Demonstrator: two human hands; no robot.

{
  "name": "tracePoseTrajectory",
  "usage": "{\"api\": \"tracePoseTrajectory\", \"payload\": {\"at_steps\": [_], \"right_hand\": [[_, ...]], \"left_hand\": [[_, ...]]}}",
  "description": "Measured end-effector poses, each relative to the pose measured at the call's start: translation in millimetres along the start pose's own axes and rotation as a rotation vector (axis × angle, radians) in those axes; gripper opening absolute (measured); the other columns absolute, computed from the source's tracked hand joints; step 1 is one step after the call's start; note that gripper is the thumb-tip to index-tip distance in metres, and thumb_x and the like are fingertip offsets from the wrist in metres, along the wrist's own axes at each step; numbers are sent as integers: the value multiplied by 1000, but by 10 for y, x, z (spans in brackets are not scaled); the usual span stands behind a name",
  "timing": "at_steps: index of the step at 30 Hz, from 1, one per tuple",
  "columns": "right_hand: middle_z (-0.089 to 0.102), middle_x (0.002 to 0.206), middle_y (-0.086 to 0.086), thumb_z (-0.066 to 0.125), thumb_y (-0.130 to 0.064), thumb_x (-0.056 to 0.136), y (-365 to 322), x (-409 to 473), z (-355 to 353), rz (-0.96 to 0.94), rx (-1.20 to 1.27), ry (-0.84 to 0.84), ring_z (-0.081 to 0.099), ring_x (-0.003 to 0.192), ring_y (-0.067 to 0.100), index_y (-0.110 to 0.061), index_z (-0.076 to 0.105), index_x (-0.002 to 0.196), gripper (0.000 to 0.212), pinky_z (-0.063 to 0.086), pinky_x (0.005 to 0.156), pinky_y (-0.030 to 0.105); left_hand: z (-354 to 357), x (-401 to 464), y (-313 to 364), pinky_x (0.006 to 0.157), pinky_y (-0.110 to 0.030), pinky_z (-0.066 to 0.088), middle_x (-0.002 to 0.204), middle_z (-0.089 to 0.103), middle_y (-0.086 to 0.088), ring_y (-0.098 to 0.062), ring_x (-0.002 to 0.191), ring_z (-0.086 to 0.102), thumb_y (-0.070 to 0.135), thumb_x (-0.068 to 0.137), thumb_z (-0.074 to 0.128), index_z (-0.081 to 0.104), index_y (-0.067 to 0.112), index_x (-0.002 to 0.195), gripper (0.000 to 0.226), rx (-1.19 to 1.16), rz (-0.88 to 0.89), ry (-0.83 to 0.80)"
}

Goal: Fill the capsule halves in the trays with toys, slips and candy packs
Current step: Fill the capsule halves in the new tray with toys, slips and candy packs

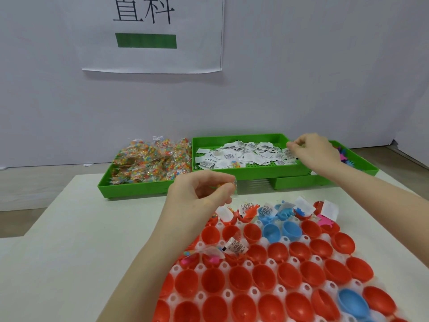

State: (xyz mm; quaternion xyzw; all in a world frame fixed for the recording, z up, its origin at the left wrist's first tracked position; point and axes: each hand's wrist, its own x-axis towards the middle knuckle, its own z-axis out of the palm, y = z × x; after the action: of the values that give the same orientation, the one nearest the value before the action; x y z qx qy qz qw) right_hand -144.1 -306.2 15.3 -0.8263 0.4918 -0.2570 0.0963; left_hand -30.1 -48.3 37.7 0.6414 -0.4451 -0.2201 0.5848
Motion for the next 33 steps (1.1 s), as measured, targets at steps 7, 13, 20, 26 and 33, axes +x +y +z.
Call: {"api": "tracePoseTrajectory", "payload": {"at_steps": [7,13,20,26,33], "right_hand": [[46,49,-2,50,-28,93,-357,-357,-267,-35,502,164,43,52,15,-13,53,61,36,30,52,24],[47,37,-12,62,-35,70,-671,-1274,-453,-227,979,-245,36,33,-1,-15,66,64,21,28,41,3],[59,46,-6,65,-30,67,-678,-1468,-447,-231,990,-182,47,44,5,-11,70,69,20,41,49,13],[51,44,1,64,-36,68,-708,-1529,-514,-190,985,-164,41,42,3,-18,71,73,19,35,46,10],[50,57,-9,35,-1,93,-602,-1508,-604,-122,1104,-438,39,45,4,-26,52,116,38,36,43,15]], "left_hand": [[31,-11,12,64,-10,50,78,71,2,-3,69,67,11,90,54,69,20,86,18,-64,-65,-93],[108,-67,96,73,-17,54,77,73,3,-8,76,69,51,70,50,70,21,88,40,-206,-135,-281],[145,-92,72,65,-16,54,76,73,-4,-12,71,70,23,76,68,72,10,88,18,-109,-89,-240],[186,-103,70,57,-13,51,66,71,-5,-8,60,66,6,77,69,70,5,80,3,-124,-87,-227],[131,-65,48,63,-19,54,68,70,-5,-11,61,66,4,77,69,61,17,87,19,-35,-120,-205]]}}
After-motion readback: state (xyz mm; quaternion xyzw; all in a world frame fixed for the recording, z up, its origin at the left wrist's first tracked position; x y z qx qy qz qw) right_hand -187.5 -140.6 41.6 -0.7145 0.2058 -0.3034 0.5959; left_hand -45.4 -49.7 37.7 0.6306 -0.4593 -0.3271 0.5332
